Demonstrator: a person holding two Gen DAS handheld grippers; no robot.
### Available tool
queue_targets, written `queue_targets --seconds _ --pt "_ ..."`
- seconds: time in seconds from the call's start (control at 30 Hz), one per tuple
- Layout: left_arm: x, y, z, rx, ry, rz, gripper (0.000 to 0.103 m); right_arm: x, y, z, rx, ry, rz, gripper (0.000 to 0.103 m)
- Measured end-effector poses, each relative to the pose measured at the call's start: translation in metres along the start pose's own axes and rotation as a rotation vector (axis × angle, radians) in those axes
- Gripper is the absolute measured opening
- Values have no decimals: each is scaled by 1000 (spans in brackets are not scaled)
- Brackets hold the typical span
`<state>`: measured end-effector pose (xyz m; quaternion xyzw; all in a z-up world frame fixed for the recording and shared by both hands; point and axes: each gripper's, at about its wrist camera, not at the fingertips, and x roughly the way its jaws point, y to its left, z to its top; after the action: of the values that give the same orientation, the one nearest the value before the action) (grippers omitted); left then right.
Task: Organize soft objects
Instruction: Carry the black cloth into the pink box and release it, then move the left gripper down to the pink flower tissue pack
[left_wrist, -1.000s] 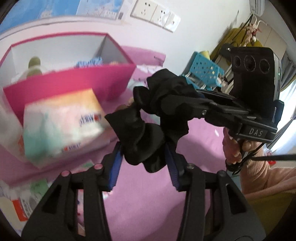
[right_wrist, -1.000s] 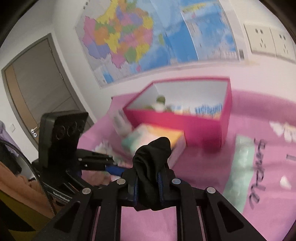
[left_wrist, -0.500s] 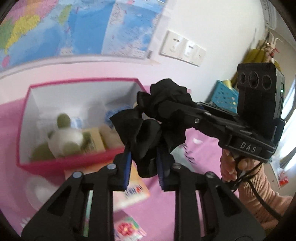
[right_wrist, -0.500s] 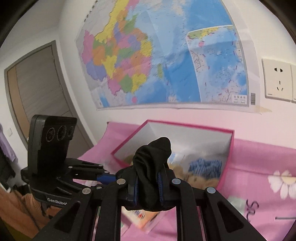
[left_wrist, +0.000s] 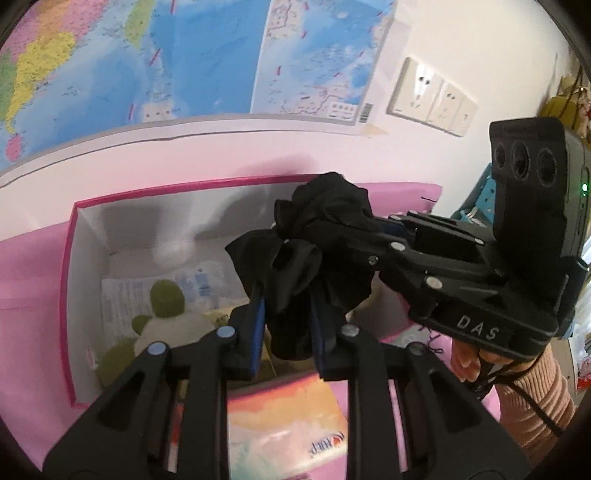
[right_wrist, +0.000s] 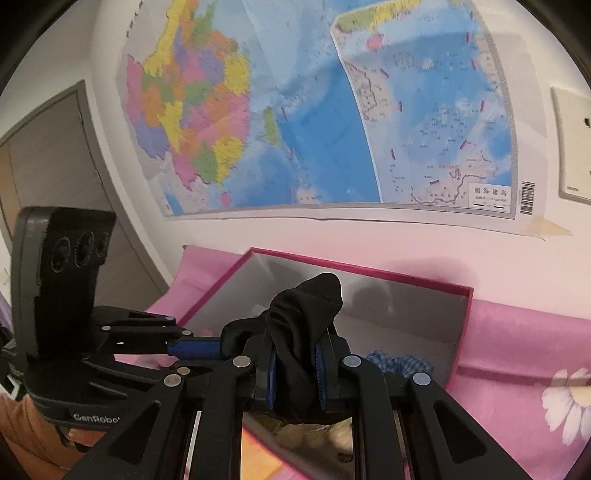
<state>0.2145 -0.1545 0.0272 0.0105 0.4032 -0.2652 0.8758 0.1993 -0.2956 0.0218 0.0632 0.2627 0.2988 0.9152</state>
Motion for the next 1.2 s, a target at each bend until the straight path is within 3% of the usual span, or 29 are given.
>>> queue_targets --seconds 0.4,0.5,0.57,0.77,0.87,0.93,1.0,1.2 --pt "24 2 8 4 44 49 24 27 -13 5 11 59 -43 15" --pt "25 0 12 4 48 61 24 33 -14 4 -13 91 -99 18" --pt "21 0 13 5 40 76 30 38 -15 2 -41 122 -175 26" --pt "-21 3 -3 49 -74 120 44 37 -16 -8 -77 167 -367 39" --pt "-63 16 -24 61 -158 92 47 17 -9 -12 -99 134 -415 48" --pt "-87 25 -38 65 -201 91 55 -1 -2 -14 -106 90 -441 53" --pt "-112 39 -56 55 -241 90 62 -22 5 -17 -92 43 -406 53" --pt "-148 78 -110 3 -239 134 62 -61 37 -48 -78 7 -160 54"
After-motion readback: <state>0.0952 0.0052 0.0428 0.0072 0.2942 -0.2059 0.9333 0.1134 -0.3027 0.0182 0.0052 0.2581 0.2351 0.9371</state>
